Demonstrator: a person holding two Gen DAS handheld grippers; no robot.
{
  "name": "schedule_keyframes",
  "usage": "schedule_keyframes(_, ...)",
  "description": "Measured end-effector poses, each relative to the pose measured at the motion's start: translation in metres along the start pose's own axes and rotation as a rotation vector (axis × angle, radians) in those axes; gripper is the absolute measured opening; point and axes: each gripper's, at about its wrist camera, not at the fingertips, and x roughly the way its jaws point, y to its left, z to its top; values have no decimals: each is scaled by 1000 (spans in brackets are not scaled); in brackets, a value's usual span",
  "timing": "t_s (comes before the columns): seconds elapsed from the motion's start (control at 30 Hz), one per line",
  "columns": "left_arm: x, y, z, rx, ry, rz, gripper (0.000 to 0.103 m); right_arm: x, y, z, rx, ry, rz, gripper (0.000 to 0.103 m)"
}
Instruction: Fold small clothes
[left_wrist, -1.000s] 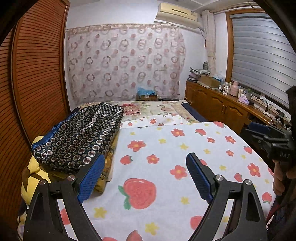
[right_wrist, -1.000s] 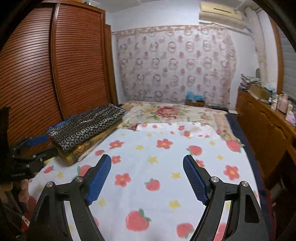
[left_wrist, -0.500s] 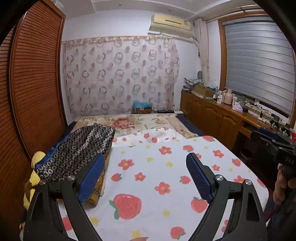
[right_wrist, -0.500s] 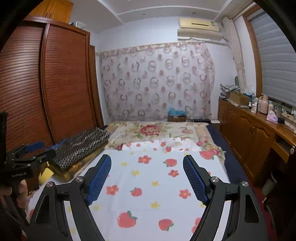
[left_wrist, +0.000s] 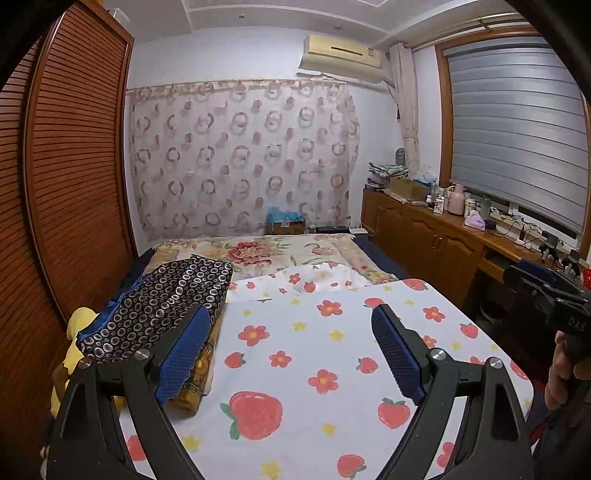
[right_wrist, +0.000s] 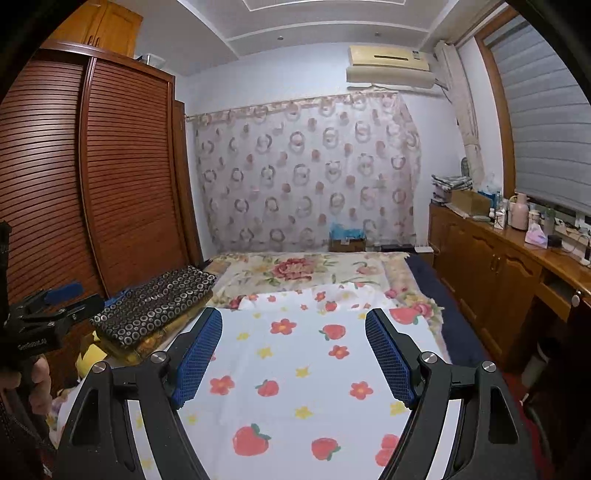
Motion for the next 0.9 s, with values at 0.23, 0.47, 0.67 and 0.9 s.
schedule_keyframes(0.23, 0, 1, 0, -1, 0, 2, 90, 0, -4, 1, 0, 0, 0, 81)
schedule_keyframes(0.47, 0, 2, -1, 0, -1, 4, 90, 1, -7, 3, 0, 4, 2, 82)
schedule_keyframes(0.67, 0, 3, -2, -1, -1, 3, 90, 1, -9, 3, 0, 5, 4, 82)
schedule_keyframes(0.9, 0, 4, -2, -2, -1, 4, 90, 1, -10, 3, 0, 5, 4, 81)
